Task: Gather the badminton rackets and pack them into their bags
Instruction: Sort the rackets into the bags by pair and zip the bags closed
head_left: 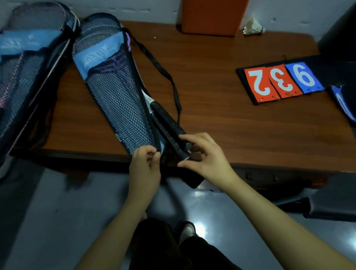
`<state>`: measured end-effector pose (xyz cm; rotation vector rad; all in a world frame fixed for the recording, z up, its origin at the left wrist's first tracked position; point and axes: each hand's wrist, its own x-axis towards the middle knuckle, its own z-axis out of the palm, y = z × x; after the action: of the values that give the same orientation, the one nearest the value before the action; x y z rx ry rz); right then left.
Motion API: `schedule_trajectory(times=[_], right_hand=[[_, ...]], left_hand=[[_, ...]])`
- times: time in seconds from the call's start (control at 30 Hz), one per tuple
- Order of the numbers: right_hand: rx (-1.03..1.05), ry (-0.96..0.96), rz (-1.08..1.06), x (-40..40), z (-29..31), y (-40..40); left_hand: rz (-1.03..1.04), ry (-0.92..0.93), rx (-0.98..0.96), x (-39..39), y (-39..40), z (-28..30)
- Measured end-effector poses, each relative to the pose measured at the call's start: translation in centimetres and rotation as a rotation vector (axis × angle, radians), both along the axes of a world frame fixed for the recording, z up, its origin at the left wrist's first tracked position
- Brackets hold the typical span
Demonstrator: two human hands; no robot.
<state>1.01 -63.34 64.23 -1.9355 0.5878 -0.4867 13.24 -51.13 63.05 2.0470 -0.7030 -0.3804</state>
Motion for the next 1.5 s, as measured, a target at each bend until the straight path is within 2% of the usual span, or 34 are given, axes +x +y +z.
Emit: schedule_trajectory(times=[0.27,0.47,0.63,0.87,1.13,1.3,1.5], right_hand=[[0.009,0.04,0.009,3.3,-0.6,2.0],[0.008,0.092,0.014,5.2,-1.3,3.4],[0.006,0.127,0.115,5.3,-0.9,3.7],[0.048,0.104,-0.044,7.0,-0.3,6.6],[-0.255,0.125,-0.181,11.5,1.0,8.9],[-0.214,0.095,-0.128,13.2,1.4,10.2],[-0.346,0.086,-0.172,15.0,0.9,12.0]], left_hand=[[-0.037,0.128,-0.023,2.1,1.9,1.4],[-0.039,0.107,-0.006,3.2,2.2,2.0],[-0.073,0.107,-0.059,4.5,2.8,2.5],[-0.162,0.207,-0.122,7.5,4.3,3.3],[-0.186,0.366,-0.187,12.4,6.6,4.9],[-0.16,0.448,-0.243,14.3,8.1,5.1],[-0.198,0.358,-0.301,15.8,9.6,5.2]])
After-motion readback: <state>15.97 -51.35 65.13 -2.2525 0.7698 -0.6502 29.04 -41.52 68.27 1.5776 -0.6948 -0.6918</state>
